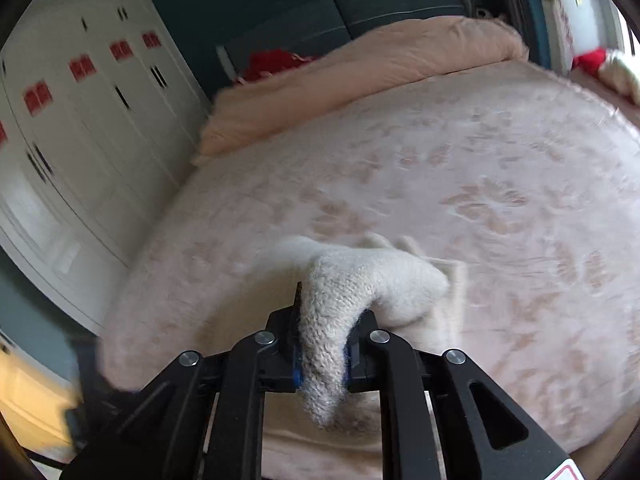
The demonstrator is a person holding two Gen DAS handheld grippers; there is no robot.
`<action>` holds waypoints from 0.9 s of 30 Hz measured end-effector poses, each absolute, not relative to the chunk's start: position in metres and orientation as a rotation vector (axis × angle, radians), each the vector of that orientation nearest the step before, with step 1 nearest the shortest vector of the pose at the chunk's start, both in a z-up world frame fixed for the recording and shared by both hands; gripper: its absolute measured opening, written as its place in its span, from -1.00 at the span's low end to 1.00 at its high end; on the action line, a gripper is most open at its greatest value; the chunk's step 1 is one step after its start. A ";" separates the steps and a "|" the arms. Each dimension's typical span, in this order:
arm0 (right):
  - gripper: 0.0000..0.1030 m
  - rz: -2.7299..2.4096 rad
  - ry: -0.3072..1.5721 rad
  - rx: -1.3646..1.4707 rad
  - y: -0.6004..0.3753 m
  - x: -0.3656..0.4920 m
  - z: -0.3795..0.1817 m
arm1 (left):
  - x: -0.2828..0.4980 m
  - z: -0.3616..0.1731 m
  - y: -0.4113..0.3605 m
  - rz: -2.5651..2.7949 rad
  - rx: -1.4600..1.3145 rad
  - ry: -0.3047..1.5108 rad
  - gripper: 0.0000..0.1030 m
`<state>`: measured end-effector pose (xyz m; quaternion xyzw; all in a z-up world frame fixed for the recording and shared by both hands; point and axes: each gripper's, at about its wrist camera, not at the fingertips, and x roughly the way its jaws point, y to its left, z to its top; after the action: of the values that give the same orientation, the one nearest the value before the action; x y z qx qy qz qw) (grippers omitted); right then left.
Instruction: Fold small clothes
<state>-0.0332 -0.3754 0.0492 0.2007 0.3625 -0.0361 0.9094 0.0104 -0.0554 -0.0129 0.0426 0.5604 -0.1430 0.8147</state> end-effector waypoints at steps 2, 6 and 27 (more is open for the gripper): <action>-0.70 -0.124 0.878 0.432 -0.393 -0.029 -0.003 | 0.010 -0.015 -0.058 -0.307 0.093 1.206 0.37; -0.51 -0.106 0.949 0.749 -0.423 -0.044 -0.064 | 0.007 -0.016 -0.065 -0.327 0.097 1.222 0.37; -0.69 0.101 0.610 0.516 -0.387 0.012 0.079 | -0.009 -0.019 -0.096 -0.533 0.098 1.225 0.41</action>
<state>0.0118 -0.3868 0.0792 0.2511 0.2970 0.0490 0.9200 -0.0095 -0.0964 -0.0186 0.0456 0.5676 -0.2470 0.7841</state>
